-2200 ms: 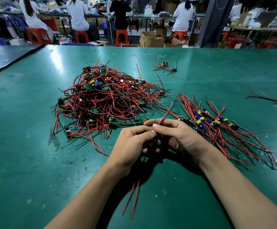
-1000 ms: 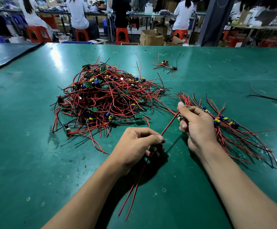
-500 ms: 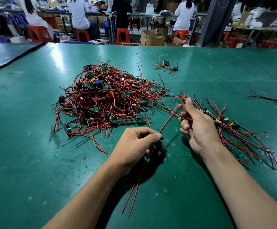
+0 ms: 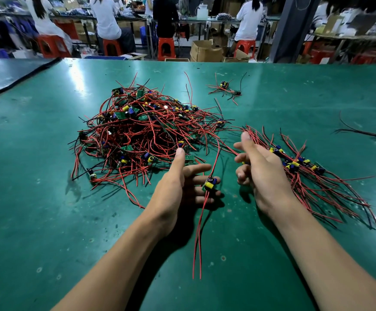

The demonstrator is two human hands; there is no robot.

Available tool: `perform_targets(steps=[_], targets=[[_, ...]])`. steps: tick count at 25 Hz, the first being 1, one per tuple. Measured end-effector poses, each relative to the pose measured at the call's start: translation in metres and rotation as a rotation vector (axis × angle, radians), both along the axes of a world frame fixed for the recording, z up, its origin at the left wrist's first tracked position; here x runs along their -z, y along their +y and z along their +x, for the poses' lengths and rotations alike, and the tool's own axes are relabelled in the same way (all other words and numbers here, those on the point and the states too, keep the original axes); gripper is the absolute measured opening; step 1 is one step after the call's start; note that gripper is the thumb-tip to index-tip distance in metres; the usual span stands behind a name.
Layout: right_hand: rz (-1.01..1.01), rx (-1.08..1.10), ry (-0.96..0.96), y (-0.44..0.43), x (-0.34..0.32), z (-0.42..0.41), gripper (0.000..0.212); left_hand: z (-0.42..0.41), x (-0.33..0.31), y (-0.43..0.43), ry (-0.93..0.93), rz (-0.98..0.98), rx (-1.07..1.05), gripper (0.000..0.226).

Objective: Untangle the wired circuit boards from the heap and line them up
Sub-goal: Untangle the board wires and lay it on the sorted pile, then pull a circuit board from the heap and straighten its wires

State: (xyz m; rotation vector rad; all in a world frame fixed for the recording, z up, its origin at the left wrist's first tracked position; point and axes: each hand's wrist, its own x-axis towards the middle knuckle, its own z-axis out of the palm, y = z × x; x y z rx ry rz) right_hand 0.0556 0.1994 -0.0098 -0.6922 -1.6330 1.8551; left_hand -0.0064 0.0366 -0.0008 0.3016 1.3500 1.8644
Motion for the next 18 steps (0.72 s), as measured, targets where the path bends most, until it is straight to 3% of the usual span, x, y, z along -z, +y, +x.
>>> perform_targets(steps=[4,8,10,12,15,18], targets=[[0.328,-0.208,-0.162,-0.020,0.003,0.002,0.052,-0.003,0.005,0.001,0.004,0.061,-0.007,0.074],[0.555,-0.199,-0.185,-0.027,0.005,0.003,0.037,-0.005,0.010,0.001,0.068,0.066,0.030,0.072],[0.585,-0.130,-0.148,-0.025,0.005,0.003,0.030,-0.004,0.009,0.002,0.107,0.058,0.038,0.059],[0.646,-0.002,-0.101,-0.020,0.005,0.004,0.026,0.000,0.009,0.002,0.186,0.038,-0.045,0.033],[0.685,0.211,-0.062,-0.009,0.003,0.005,0.027,-0.002,0.016,-0.003,0.711,-0.210,-0.318,0.013],[0.759,0.360,-0.223,0.007,0.004,0.009,0.024,-0.004,0.017,-0.007,1.128,-0.534,-0.326,0.023]])
